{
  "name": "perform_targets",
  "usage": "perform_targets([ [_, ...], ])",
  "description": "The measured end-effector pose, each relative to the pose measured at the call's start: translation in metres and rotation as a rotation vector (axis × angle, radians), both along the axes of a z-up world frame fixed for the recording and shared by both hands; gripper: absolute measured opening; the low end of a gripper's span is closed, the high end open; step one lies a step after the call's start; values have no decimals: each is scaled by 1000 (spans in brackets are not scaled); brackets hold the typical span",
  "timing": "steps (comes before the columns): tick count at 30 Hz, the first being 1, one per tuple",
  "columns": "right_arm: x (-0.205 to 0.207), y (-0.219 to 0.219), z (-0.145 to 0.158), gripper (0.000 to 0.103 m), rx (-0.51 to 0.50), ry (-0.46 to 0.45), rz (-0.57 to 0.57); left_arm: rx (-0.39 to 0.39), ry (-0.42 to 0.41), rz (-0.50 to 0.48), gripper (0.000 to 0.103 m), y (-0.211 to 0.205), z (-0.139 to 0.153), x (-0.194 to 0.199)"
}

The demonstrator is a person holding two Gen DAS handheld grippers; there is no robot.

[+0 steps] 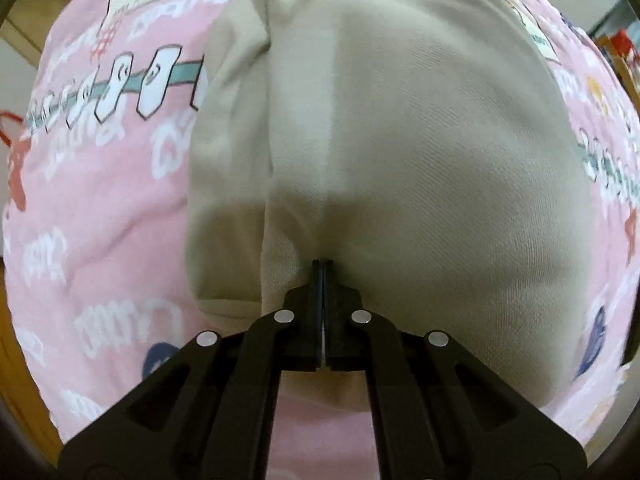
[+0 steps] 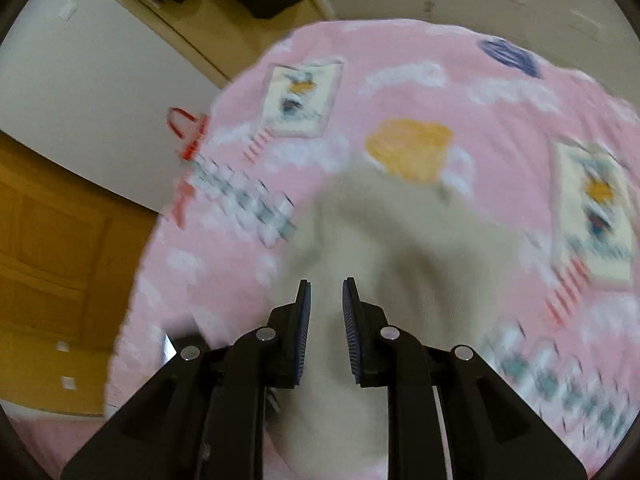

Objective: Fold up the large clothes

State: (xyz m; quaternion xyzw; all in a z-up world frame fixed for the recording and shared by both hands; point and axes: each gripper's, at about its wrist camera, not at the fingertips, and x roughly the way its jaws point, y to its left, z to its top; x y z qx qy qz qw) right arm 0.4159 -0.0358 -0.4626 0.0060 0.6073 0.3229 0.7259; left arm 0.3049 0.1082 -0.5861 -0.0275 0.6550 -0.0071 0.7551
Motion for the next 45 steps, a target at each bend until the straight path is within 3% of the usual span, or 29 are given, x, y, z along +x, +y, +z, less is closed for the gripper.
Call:
perform_targets([
  [2,-21,-6,-39,18,-9,101,0,-21,18,19,1,2,2,2],
  [4,-35,-4,-75,18,9,109,-27,-43,44,43,1,9,9,4],
  [6,-28,-9,-99,18,123,178,-115,-73,51,98,0,23,26,7],
  [7,-26,-8,-113,9,173,209,-154,-81,29,119,0,34,35,10],
  [9,-34,9,-123,4,120,136,-128,-93,-42,149,0,41,68,24],
  [11,-48,23,-115,4,49,24,-115,-126,-71,146,0,46,86,53],
  [13,-53,16,-112,4,57,17,-173,-140,-43,107,0,50,76,81],
  [16,-74,-1,-90,4,27,-73,-236,-276,82,103,0,52,45,120],
  [18,-87,-7,-79,4,-14,-127,-230,-211,112,116,0,52,29,125],
  [20,-93,-19,-77,4,6,-112,-241,-214,96,145,0,53,31,110],
  [23,-81,-23,-87,4,91,-31,-286,-258,70,211,0,58,44,55],
  [26,-73,-32,-92,4,143,28,-312,-354,112,213,0,62,32,21],
  [31,-75,-34,-86,4,148,28,-289,-393,115,103,0,69,9,13],
  [36,-75,-40,-85,4,165,40,-313,-632,70,44,0,86,-1,33],
  [40,-79,-43,-86,6,178,59,-334,-601,79,-64,0,76,-11,45],
  [43,-78,-44,-87,6,178,56,-326,-574,40,-51,0,77,-4,43],
  [45,-77,-42,-88,6,185,59,-328,-538,12,-69,8,73,2,41],
])
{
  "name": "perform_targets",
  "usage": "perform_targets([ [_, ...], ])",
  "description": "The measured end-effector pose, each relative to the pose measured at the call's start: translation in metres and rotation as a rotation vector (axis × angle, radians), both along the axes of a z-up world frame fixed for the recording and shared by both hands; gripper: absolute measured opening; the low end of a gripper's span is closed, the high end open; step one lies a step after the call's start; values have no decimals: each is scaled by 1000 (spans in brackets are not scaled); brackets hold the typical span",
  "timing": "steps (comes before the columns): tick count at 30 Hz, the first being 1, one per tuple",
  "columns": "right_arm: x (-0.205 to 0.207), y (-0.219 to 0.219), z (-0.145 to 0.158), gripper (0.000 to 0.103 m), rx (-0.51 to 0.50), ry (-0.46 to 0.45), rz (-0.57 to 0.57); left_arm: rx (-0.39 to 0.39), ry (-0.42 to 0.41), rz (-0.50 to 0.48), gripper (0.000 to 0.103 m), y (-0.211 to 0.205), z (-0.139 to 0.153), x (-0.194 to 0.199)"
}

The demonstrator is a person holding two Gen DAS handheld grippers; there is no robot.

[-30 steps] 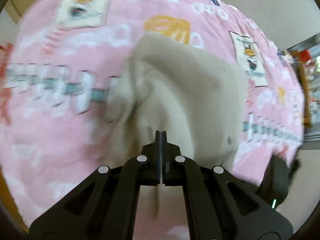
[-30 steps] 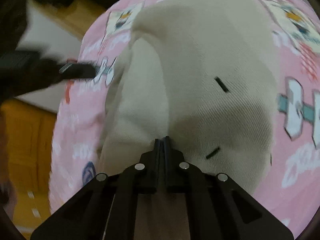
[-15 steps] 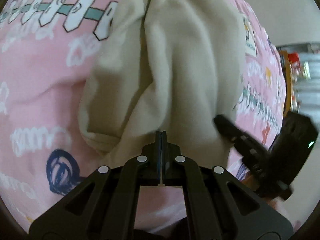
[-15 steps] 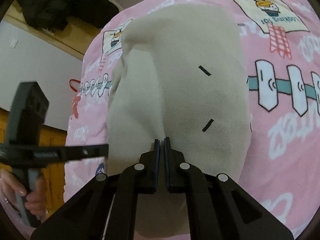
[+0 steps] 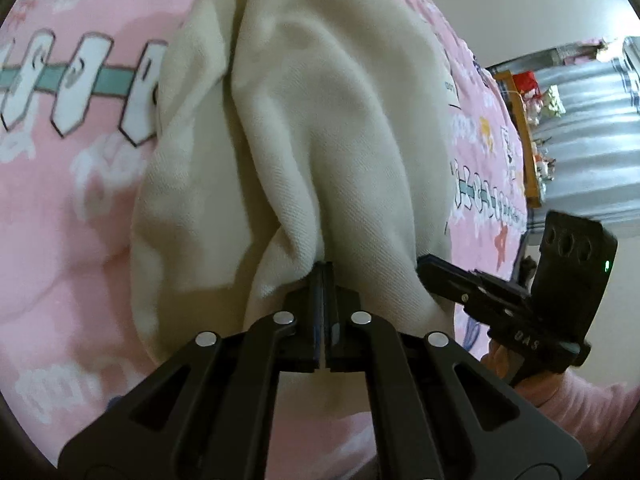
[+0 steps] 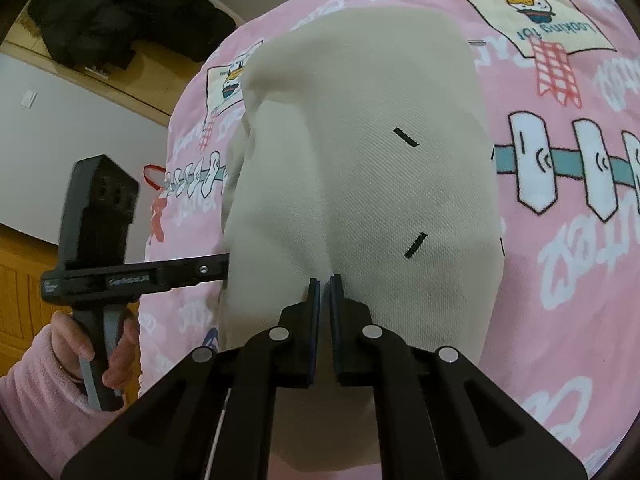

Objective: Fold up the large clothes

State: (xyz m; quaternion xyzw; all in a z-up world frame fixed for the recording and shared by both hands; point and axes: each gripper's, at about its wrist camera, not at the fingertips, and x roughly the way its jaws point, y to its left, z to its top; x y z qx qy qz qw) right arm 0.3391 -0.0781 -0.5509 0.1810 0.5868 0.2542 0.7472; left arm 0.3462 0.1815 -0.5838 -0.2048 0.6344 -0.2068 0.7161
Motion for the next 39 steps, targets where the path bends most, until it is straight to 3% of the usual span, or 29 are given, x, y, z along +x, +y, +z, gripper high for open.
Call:
perform_targets([
  [1,1,0,-1,6,7,5,-4,20,-13,-9,15,0,3,-2],
  [4,0,-2,0,6,14,9,-10,76,-45,-31,16,-11,15,-3],
  [6,0,-3,1,6,16,8,-6,149,-111,-53,36,-16,31,-6],
  [7,0,-4,0,6,18,9,-6,167,-152,-54,69,-17,40,-9],
  [8,0,-4,0,6,22,10,-9,189,-207,-48,86,-20,50,-11],
  [9,0,-4,-1,6,28,13,-12,193,-229,-46,86,-18,54,-11],
  [15,0,-5,0,6,36,12,-15,87,-61,10,81,-2,10,10],
  [17,0,-7,-1,6,39,10,-15,11,-22,24,62,0,1,14],
  [19,-1,-8,-1,6,39,7,-18,-12,-19,15,49,-5,0,15],
  [21,-2,-9,-2,6,46,10,-32,-11,-21,24,46,-10,-2,14],
  [24,-1,-12,-3,6,69,29,-52,-65,7,79,15,-7,-6,14],
  [25,0,-12,-3,6,73,30,-54,-61,-10,86,11,-8,0,13],
  [28,2,-18,-3,6,96,50,-60,15,-99,31,9,-23,26,2],
  [32,4,-31,3,11,158,92,-86,46,-178,22,8,-28,57,-6],
  [34,3,-34,12,28,187,89,-72,55,-197,30,8,-24,69,-9],
  [35,2,-33,14,31,179,79,-62,73,-200,30,8,-21,73,-10],
  [36,1,-29,16,32,123,59,-43,102,-208,36,8,-13,75,-10],
  [37,0,-22,16,25,51,36,-15,96,-189,42,8,-3,71,-10],
  [39,1,-8,12,19,6,22,27,128,-142,56,8,12,54,-10],
])
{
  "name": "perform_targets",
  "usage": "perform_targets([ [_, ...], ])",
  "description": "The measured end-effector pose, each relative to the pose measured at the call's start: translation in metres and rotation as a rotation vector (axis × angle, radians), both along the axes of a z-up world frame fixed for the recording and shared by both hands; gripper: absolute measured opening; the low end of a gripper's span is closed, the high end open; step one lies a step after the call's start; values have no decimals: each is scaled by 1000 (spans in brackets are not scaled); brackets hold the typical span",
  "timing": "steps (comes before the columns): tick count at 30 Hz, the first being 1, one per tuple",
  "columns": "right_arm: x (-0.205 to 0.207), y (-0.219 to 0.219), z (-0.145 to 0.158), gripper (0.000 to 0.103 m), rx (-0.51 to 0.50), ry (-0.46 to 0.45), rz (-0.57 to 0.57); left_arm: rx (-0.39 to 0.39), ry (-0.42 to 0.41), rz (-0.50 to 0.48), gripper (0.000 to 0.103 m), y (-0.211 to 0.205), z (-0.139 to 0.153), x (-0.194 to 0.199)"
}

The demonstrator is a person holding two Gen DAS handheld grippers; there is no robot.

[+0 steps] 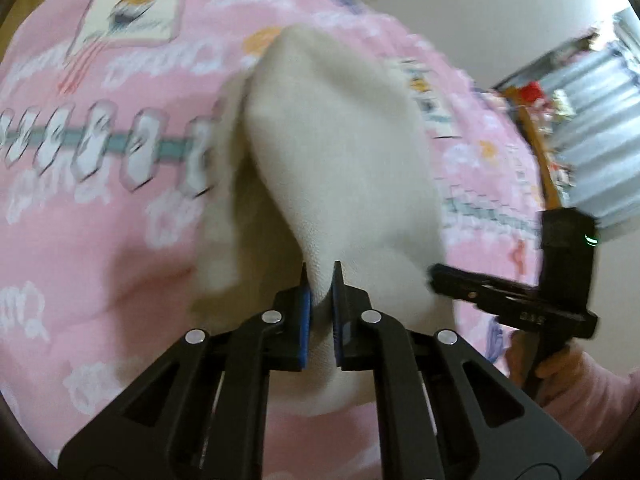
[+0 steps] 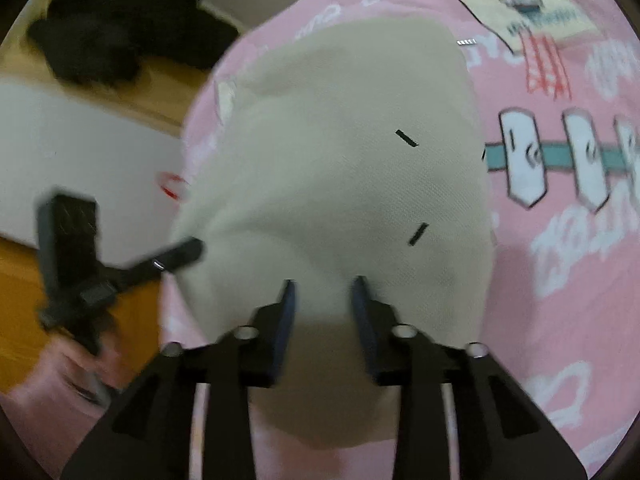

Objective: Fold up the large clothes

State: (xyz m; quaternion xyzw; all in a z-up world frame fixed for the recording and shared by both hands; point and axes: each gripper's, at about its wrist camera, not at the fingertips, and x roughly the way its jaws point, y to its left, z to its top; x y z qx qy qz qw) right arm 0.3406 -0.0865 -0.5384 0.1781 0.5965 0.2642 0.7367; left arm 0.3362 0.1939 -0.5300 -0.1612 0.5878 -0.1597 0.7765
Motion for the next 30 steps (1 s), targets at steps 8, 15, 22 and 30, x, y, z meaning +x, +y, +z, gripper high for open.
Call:
perform_targets([
  [8,15,50,-17,0,-152,-34,78,121,124,-15,9,14,-70,24],
  [15,-37,27,13,7,-167,-61,113,137,126,-15,9,4,-54,26],
  [22,-51,43,-45,0,-337,-116,193,166,132,-9,9,-18,3,-2],
  [30,-43,16,-29,0,-210,-11,109,599,-92,236,12,-57,72,-56],
])
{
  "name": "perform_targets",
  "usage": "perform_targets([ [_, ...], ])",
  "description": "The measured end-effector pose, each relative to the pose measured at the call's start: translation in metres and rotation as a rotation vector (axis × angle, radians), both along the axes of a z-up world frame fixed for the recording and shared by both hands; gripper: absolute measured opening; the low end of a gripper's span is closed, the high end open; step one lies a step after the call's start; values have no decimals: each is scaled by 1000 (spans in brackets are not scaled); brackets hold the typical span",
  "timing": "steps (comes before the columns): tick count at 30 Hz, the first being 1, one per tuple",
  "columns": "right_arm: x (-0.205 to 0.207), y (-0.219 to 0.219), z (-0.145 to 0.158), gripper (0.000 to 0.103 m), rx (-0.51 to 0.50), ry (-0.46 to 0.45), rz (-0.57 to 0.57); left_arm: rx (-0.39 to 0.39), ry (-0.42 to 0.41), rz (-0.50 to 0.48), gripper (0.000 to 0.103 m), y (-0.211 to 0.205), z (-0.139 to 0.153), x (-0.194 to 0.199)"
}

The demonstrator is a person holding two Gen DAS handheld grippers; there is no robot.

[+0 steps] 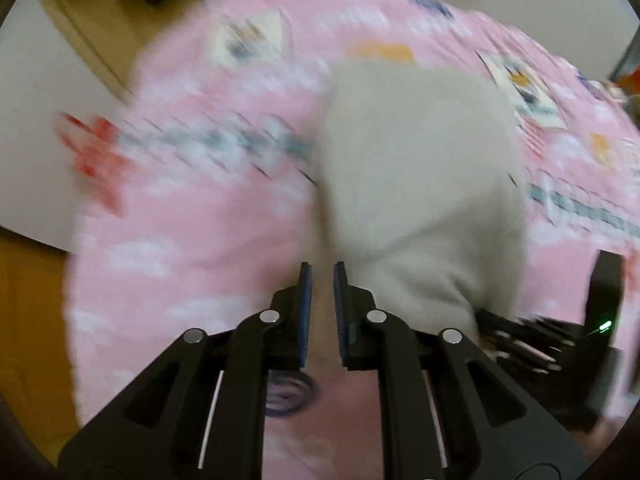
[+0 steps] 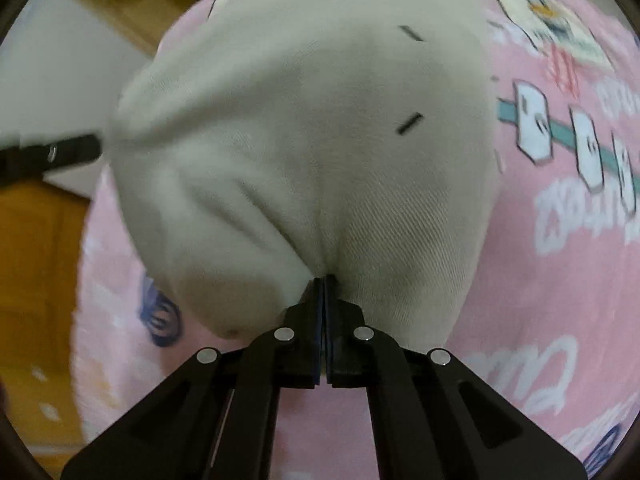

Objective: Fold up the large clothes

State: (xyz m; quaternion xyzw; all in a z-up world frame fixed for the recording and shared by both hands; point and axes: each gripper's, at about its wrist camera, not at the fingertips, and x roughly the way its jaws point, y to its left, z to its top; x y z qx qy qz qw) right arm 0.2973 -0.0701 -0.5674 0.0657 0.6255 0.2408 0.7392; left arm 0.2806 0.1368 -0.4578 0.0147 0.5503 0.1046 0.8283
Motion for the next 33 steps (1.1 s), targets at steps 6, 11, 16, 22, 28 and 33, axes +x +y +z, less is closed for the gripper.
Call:
perform_targets([
  [6,13,-14,-17,0,166,125,-83,-511,70,-50,12,-24,-21,-5],
  [11,11,-29,-13,0,159,138,-90,-535,253,52,11,-19,-105,-3],
  [16,13,-2,-15,0,83,80,15,-406,287,-66,3,-6,-146,11],
  [22,24,-15,25,8,153,86,-69,-401,302,-120,3,3,-136,33],
  [28,105,-18,75,21,171,-98,-97,-469,176,-58,2,19,-72,29],
  [33,175,13,5,15,-99,-33,35,-369,138,-48,2,21,-75,64],
])
